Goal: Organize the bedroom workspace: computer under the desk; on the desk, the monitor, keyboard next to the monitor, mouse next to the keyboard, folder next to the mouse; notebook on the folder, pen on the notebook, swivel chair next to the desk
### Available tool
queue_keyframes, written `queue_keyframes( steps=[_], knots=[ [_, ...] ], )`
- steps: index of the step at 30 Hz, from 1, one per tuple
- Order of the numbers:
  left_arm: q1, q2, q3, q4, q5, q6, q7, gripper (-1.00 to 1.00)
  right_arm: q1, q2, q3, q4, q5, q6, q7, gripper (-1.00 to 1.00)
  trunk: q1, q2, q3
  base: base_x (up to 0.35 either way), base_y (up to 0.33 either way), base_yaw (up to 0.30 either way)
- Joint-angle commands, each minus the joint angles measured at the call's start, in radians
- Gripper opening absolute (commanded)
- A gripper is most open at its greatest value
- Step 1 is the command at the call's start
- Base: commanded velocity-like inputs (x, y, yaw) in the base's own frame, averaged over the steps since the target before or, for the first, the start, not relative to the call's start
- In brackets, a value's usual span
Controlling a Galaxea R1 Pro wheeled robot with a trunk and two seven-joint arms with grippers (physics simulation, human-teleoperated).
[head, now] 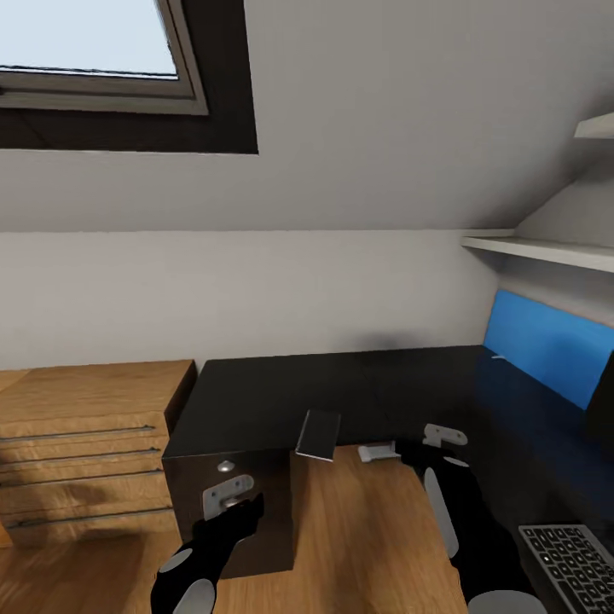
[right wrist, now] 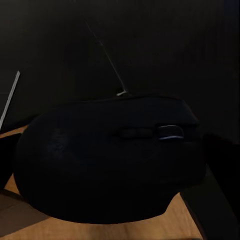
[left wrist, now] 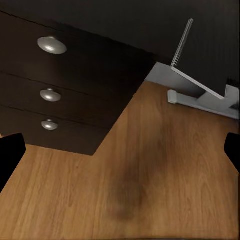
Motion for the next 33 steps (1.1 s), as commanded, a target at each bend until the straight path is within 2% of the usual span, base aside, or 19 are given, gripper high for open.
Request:
queue_keyframes(
  steps=[1, 9, 13, 16, 19, 20, 23, 24, 27, 28, 33],
  knots=[
    [-0.001, 0.001, -0.002, -0.002, 0.006, 0.002, 0.008, 1.0, -0.001, 0.0, -0.001, 0.0, -0.005, 0.003, -0.005, -1.0, 0.0, -0.001, -0.001, 0.0, 0.0, -0.278],
    [-0.001, 0.001, -0.002, -0.003, 0.006, 0.002, 0.008, 1.0, -0.001, -0.001, -0.002, 0.008, -0.005, -0.038, -0.005, -1.0, 0.0, -0.001, -0.001, 0.0, 0.0, -0.202],
    [-0.001, 0.001, -0.002, -0.002, 0.006, 0.002, 0.008, 1.0, -0.004, -0.01, -0.015, 0.097, -0.005, -0.068, -0.008, -1.0, 0.0, -0.001, -0.001, 0.0, 0.0, -0.022],
    [-0.001, 0.001, -0.002, -0.003, 0.006, 0.002, 0.008, 1.0, -0.018, -0.03, -0.055, 0.188, -0.005, -0.081, -0.01, -1.0, 0.0, -0.001, -0.001, 0.0, 0.0, -0.005],
    [-0.001, 0.001, -0.002, -0.003, 0.006, 0.003, 0.008, 1.0, -0.083, -0.069, -0.088, 0.334, -0.004, -0.165, -0.012, -1.0, 0.0, -0.001, -0.001, 0.0, 0.0, -0.001],
    [-0.001, 0.001, -0.002, -0.002, 0.006, 0.002, 0.008, 1.0, -0.118, -0.095, -0.094, 0.414, -0.003, -0.214, -0.012, -1.0, 0.0, -0.001, -0.001, 0.0, 0.0, 0.0],
    [-0.001, 0.001, -0.002, -0.002, 0.006, 0.002, 0.008, 1.0, -0.177, -0.133, -0.098, 0.517, -0.001, -0.257, -0.012, -1.0, 0.0, -0.001, -0.001, 0.0, 0.0, 0.0],
    [-0.001, 0.0, -0.002, -0.002, 0.006, 0.002, 0.008, 1.0, -0.22, -0.171, -0.099, 0.594, -0.001, -0.276, -0.012, -1.0, 0.0, -0.001, -0.001, 0.0, 0.0, 0.0],
    [-0.001, 0.0, -0.002, -0.002, 0.006, 0.002, 0.008, 1.0, -0.253, -0.205, -0.099, 0.657, 0.0, -0.291, -0.011, -1.0, 0.0, -0.001, -0.001, 0.0, 0.0, 0.0],
    [-0.001, 0.0, -0.002, -0.002, 0.006, 0.002, 0.008, 1.0, -0.274, -0.243, -0.097, 0.687, 0.0, -0.297, -0.011, -1.0, 0.0, -0.001, -0.001, 0.0, 0.0, 0.0],
    [-0.001, 0.001, -0.002, -0.002, 0.006, 0.002, 0.008, 1.0, -0.277, -0.246, -0.092, 0.668, -0.001, -0.287, -0.011, -1.0, 0.0, -0.001, -0.001, 0.0, 0.0, 0.0]
  ],
)
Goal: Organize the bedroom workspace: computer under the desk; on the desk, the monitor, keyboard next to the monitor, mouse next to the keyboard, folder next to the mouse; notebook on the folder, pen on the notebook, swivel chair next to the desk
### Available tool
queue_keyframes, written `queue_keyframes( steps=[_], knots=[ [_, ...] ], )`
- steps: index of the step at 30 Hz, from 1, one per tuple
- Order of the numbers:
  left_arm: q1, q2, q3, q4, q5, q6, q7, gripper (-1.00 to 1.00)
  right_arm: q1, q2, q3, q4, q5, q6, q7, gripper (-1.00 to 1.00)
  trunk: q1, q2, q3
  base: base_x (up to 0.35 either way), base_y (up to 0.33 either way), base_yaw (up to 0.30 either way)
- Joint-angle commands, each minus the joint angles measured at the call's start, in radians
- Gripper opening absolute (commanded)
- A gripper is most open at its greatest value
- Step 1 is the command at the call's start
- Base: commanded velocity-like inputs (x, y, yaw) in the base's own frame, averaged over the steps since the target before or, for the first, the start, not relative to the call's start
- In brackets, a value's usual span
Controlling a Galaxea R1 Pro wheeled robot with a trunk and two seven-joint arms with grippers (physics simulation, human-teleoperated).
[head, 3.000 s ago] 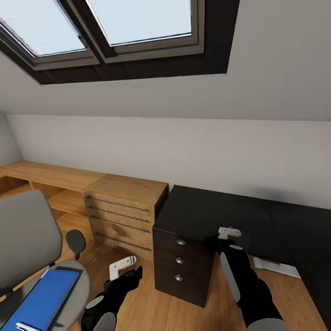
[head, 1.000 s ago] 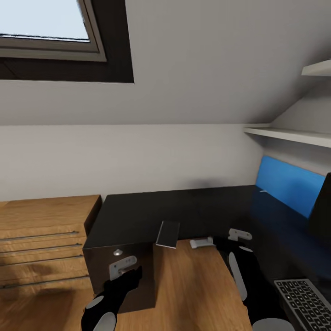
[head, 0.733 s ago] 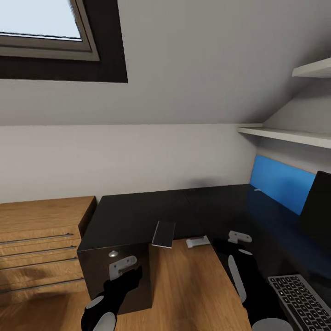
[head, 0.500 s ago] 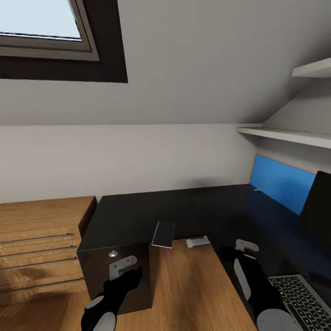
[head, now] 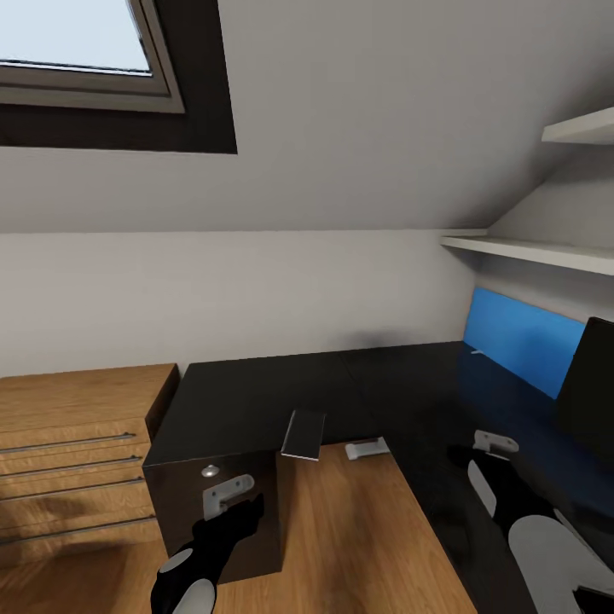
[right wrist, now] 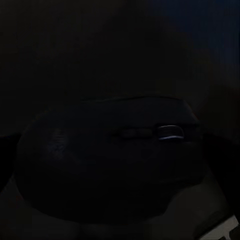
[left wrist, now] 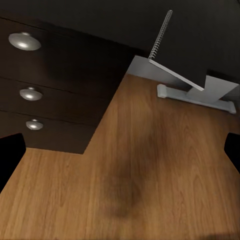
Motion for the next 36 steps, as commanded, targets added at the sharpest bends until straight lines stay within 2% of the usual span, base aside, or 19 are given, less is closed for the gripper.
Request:
queue_keyframes(
  steps=[1, 8, 19, 26, 36],
  knots=[
    [-0.001, 0.001, -0.002, -0.001, 0.006, 0.002, 0.008, 1.0, -0.001, 0.0, -0.001, -0.004, -0.009, 0.007, -0.004, -1.0, 0.0, -0.001, -0.001, 0.0, 0.0, 0.0],
    [-0.001, 0.001, -0.002, -0.002, 0.006, 0.002, 0.008, 1.0, -0.001, 0.003, -0.002, -0.004, -0.013, 0.015, -0.005, -1.0, 0.0, -0.001, -0.001, 0.0, 0.0, 0.0],
    [-0.001, 0.001, -0.001, -0.001, 0.006, 0.002, 0.008, 1.0, -0.001, 0.01, -0.002, -0.004, -0.013, 0.015, -0.005, -1.0, 0.0, -0.001, -0.001, 0.234, 0.036, -0.027],
    [-0.001, 0.002, -0.001, -0.001, 0.006, 0.003, 0.008, 1.0, 0.0, 0.01, -0.001, -0.004, -0.013, 0.015, -0.005, -1.0, 0.0, -0.001, 0.0, 0.019, 0.007, -0.178],
    [-0.001, 0.002, -0.001, -0.001, 0.006, 0.003, 0.008, 1.0, 0.0, 0.018, 0.002, -0.003, -0.007, 0.016, -0.004, -1.0, 0.0, -0.001, 0.0, 0.001, 0.0, -0.014]
  ],
)
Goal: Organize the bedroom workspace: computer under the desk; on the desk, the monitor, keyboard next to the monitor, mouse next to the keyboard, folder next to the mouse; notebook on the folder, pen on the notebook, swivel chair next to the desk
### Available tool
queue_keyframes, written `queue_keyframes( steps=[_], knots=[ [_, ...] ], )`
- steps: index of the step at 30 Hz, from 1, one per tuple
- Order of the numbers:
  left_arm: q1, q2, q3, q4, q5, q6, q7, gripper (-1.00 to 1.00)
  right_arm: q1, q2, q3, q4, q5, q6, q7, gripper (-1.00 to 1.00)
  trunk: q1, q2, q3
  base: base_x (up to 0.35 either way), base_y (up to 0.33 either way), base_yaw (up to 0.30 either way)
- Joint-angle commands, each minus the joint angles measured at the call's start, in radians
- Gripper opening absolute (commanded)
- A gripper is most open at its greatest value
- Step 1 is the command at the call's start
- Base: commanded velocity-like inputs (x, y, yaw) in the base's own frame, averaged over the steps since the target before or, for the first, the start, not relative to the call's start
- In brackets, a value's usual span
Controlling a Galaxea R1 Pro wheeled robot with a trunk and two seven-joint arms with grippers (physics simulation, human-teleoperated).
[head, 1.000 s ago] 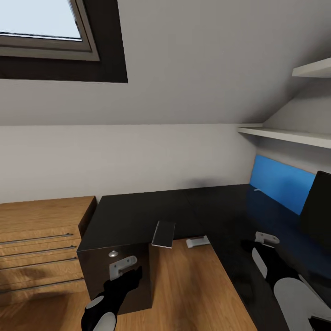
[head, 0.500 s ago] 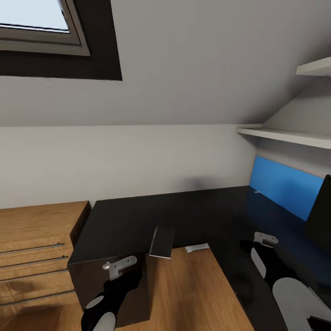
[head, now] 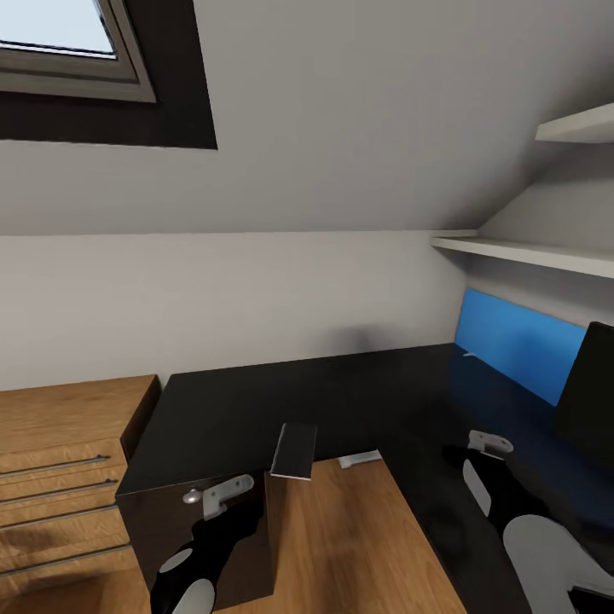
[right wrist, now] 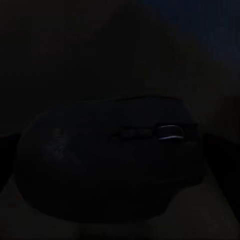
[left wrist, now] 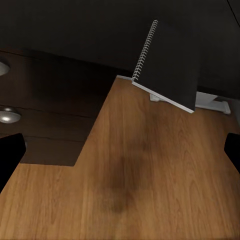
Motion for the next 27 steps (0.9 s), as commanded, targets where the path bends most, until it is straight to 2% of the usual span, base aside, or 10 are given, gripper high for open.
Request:
queue_keyframes(
  steps=[1, 2, 5, 8, 12, 16, 20, 24, 27],
  knots=[
    [-0.001, 0.001, -0.002, -0.001, 0.006, 0.002, 0.008, 1.0, -0.001, 0.001, 0.018, -0.002, 0.001, 0.004, -0.003, -1.0, 0.0, -0.001, -0.001, 0.0, 0.0, 0.0],
    [-0.001, 0.001, -0.002, -0.001, 0.006, 0.002, 0.008, 1.0, -0.001, 0.001, 0.024, -0.002, 0.002, 0.004, -0.003, -1.0, 0.0, -0.001, -0.001, 0.0, 0.0, 0.0],
    [-0.001, 0.001, -0.002, -0.001, 0.006, 0.002, 0.007, 1.0, -0.001, -0.001, 0.08, 0.0, 0.007, 0.006, -0.002, -1.0, 0.0, -0.001, -0.001, 0.0, 0.0, 0.0],
    [-0.001, 0.001, -0.002, -0.001, 0.006, 0.002, 0.008, 1.0, -0.001, -0.004, 0.106, 0.001, 0.008, 0.02, -0.001, -1.0, 0.0, -0.001, -0.001, 0.0, 0.0, 0.0],
    [-0.001, 0.001, -0.002, -0.001, 0.006, 0.002, 0.008, 1.0, -0.001, -0.012, 0.118, 0.001, 0.008, 0.071, 0.002, -1.0, 0.0, -0.001, -0.001, 0.0, 0.0, 0.0],
    [-0.001, 0.001, -0.002, -0.001, 0.006, 0.002, 0.008, 1.0, -0.001, -0.035, 0.121, 0.002, 0.007, 0.127, 0.004, -1.0, 0.0, -0.001, -0.001, -0.01, 0.0, 0.0],
    [-0.001, 0.001, -0.002, -0.001, 0.006, 0.002, 0.008, 1.0, -0.001, -0.069, 0.121, 0.001, 0.005, 0.198, 0.011, -1.0, 0.0, -0.001, -0.001, -0.064, 0.0, 0.0],
    [-0.001, 0.001, -0.002, -0.001, 0.006, 0.002, 0.008, 1.0, -0.001, -0.113, 0.12, 0.004, 0.003, 0.217, 0.039, -1.0, 0.0, -0.001, -0.001, -0.088, 0.0, 0.0],
    [-0.001, 0.001, -0.002, -0.001, 0.007, 0.002, 0.008, 1.0, -0.001, -0.127, 0.12, 0.004, 0.005, 0.227, 0.056, -1.0, 0.0, -0.001, -0.001, -0.121, 0.0, 0.0]
  ],
)
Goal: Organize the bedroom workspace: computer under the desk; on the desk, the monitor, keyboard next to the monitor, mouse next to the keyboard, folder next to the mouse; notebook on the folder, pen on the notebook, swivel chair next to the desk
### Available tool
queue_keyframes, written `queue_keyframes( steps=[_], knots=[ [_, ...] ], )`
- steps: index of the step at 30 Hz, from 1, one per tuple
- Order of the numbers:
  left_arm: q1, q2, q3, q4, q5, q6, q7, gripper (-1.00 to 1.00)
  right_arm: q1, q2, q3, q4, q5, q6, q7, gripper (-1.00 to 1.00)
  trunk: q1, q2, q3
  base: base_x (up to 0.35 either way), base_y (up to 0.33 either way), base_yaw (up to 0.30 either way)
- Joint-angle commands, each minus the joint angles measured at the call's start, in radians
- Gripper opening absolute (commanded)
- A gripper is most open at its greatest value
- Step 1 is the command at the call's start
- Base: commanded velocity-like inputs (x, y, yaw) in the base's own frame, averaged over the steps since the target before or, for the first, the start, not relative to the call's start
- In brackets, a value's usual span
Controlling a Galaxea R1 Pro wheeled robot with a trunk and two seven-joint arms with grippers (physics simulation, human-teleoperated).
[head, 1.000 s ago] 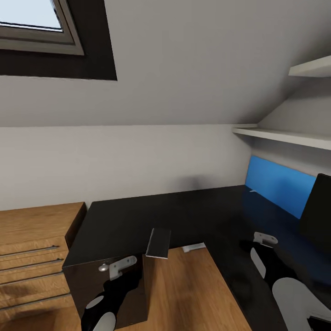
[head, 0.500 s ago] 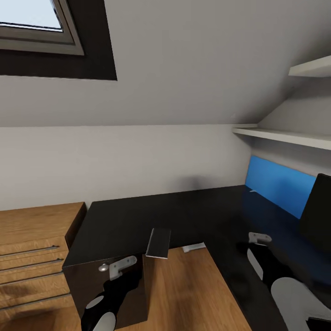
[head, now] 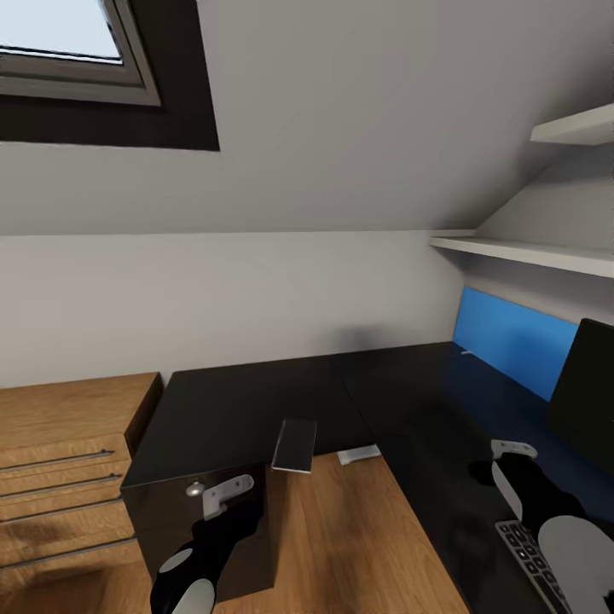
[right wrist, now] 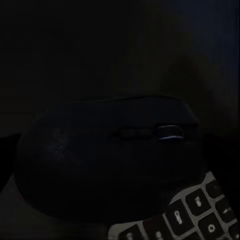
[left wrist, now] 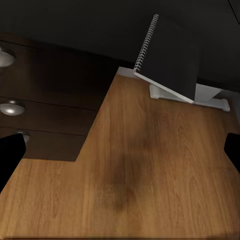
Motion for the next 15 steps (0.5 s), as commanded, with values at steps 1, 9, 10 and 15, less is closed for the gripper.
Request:
queue_keyframes(
  steps=[1, 9, 10, 15],
  knots=[
    [-0.001, 0.001, -0.002, -0.001, 0.006, 0.002, 0.008, 1.0, 0.0, -0.001, -0.001, -0.001, -0.004, 0.006, -0.003, -1.0, 0.0, -0.001, -0.001, -0.059, 0.0, 0.0],
    [-0.001, 0.001, -0.002, -0.001, 0.006, 0.002, 0.008, 1.0, 0.0, -0.002, 0.001, 0.004, -0.002, 0.008, -0.001, -1.0, 0.0, -0.001, -0.001, -0.014, 0.0, 0.0],
    [-0.001, 0.001, -0.002, -0.001, 0.006, 0.002, 0.008, 1.0, 0.0, -0.003, 0.001, 0.01, -0.002, 0.01, -0.002, -1.0, 0.0, -0.001, -0.001, -0.002, 0.0, 0.0],
    [-0.001, 0.001, -0.002, -0.001, 0.006, 0.002, 0.008, 1.0, 0.0, -0.004, 0.002, 0.033, 0.0, 0.011, -0.004, -1.0, 0.0, -0.001, -0.001, 0.0, 0.0, 0.0]
  ],
)
